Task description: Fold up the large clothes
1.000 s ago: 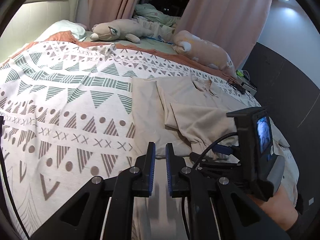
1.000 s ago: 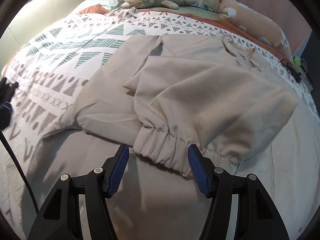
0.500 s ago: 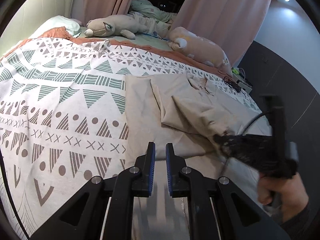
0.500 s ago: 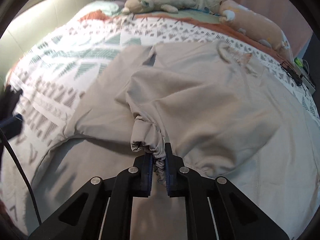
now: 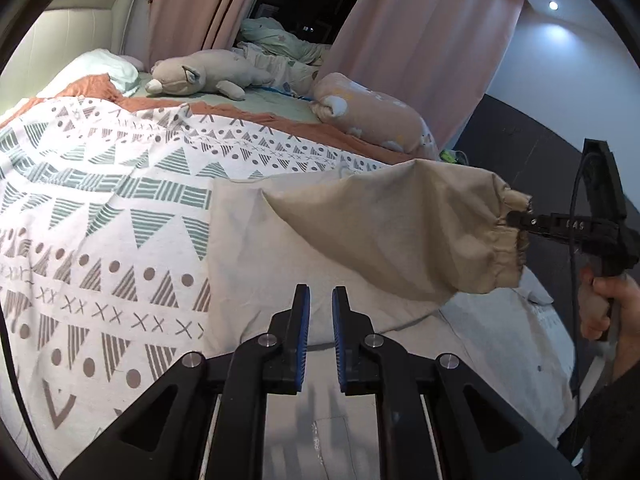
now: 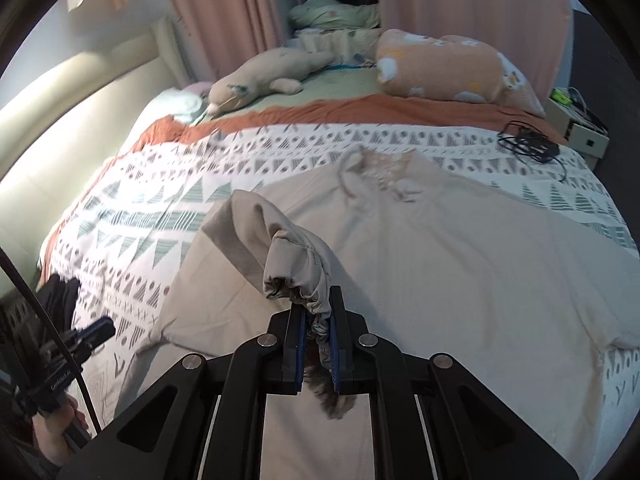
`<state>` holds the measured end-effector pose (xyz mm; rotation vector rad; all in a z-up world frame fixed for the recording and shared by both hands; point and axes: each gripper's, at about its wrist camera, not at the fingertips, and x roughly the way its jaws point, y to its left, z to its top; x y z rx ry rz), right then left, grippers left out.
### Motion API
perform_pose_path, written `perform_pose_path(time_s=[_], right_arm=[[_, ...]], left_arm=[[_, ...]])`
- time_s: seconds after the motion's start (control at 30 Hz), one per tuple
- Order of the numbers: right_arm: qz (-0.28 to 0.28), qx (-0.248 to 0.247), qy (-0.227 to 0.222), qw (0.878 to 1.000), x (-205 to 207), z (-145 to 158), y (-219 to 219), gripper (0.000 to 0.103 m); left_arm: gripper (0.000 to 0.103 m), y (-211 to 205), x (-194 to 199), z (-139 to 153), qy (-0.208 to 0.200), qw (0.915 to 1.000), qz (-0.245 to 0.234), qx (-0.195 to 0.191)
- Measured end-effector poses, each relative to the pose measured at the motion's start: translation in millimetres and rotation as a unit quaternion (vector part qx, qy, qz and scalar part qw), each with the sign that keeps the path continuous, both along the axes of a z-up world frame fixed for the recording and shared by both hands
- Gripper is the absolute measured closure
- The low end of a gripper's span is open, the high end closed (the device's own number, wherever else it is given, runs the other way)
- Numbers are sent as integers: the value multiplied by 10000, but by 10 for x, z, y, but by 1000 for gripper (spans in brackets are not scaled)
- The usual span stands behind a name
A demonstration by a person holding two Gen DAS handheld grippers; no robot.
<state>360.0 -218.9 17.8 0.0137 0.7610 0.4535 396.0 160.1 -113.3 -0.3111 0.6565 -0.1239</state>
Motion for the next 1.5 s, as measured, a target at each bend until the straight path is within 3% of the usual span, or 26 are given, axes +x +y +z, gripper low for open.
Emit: perform_pose_path(time_s=[0.03,0.17,0.3,0.37,0.4,0.47,0.5,0.53,0.57,0.6,0.63,0.73,1.0,1.07,1.1,1.13,1.3,1.5], right_arm=[[-120,-8,-11,9999,16,24,-82,97],[-361,-136,62,9992,76,-48,-287,97],[-590,-96,404,9974,338,-267,-484,96],[-720,67,593,9956,502,-428,-621,95],[-796,144,714,9942,572,-494,-681,92],[-1033,236,915,9901,671,-654,-815,78],[-1096,247,936,9892,717,-682,-872,52],[-1113,297,954,9887,735,-733,-919,20],[-1103,393,993,9881,748,-783,-965,12],[-1094,471,1037,9874,816,-785,-998,12],[-1099,536,1118,9862,821,-856,-1032,12],[-1059,726,1315,9830,875,-1032,-1121,12],[-906,848,1700,9776,1050,-1435,-1189,12],[-985,637,1632,9796,1110,-1482,-1155,27],[-1060,497,1632,9796,1155,-1515,-1139,43],[-1113,365,1618,9798,1177,-1534,-1120,49],[-1255,-337,1437,9810,1175,-1481,-976,53],[-1335,-190,1358,9815,908,-1286,-1104,53]], left_arm=[[90,-72,13,17,16,9998,9,179],[90,-253,61,-27,118,9992,-292,262],[89,-354,148,-147,374,9971,-526,414],[79,-372,190,-178,458,9964,-517,485],[66,-364,202,-182,434,9966,-502,479],[58,-328,239,-172,366,9974,-510,354],[44,-299,248,-155,283,9981,-489,265],[22,-300,248,-140,182,9984,-507,174],[12,-301,242,-122,58,9984,-557,92],[1,-301,233,-104,-65,9983,-579,56],[0,-311,242,-94,-97,9984,-549,70],[0,-334,278,-112,-64,9981,-593,-145],[0,-406,275,-95,232,9994,-230,149],[0,-424,247,-62,242,9992,-201,231],[0,-423,236,-49,224,9993,-227,189],[0,-415,232,-35,207,9994,-250,87],[0,-420,117,128,-74,9999,-119,-30],[0,-465,-75,393,-370,9990,-227,-96]])
